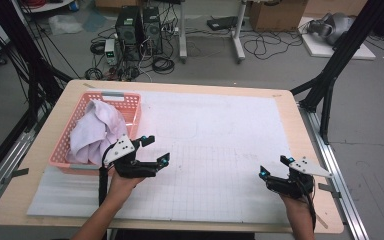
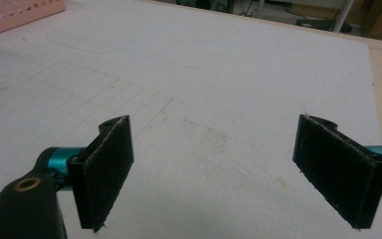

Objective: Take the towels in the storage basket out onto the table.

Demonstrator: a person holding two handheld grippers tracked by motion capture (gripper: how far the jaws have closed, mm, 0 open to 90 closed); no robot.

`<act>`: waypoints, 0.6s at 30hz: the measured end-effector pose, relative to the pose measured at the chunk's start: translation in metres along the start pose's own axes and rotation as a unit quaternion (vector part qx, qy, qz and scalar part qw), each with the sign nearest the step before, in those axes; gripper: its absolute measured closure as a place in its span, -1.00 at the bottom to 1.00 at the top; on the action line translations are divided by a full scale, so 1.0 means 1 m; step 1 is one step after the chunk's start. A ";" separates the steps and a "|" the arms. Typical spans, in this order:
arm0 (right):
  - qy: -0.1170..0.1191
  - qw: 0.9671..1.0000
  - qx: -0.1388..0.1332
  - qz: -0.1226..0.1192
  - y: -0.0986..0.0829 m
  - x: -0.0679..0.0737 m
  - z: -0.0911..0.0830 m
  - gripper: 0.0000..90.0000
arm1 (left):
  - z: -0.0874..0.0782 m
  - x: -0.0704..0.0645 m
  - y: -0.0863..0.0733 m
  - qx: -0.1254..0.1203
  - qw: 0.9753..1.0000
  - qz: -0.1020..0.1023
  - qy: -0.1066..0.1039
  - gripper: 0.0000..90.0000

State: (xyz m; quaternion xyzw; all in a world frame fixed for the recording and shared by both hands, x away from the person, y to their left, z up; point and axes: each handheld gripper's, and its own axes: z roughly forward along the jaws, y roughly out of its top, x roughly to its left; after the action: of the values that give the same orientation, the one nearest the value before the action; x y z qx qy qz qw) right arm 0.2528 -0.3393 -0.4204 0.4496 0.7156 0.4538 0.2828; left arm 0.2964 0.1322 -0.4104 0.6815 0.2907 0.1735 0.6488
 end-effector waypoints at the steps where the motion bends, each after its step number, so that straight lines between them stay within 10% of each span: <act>1: 0.001 1.000 0.000 0.001 0.000 -0.001 0.001 -0.67 | 0.000 0.000 0.000 0.001 1.000 -0.002 0.000 -0.66; 18: 0.011 1.000 0.006 0.000 0.001 0.001 0.006 -0.67 | -0.015 0.002 0.030 -0.008 1.000 0.012 -0.009 -0.65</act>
State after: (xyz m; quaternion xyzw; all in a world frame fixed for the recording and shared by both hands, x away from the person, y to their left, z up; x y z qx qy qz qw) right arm 0.2576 -0.3356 -0.4223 0.4463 0.7216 0.4537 0.2725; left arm 0.2937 0.1449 -0.3796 0.6815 0.2752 0.1780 0.6544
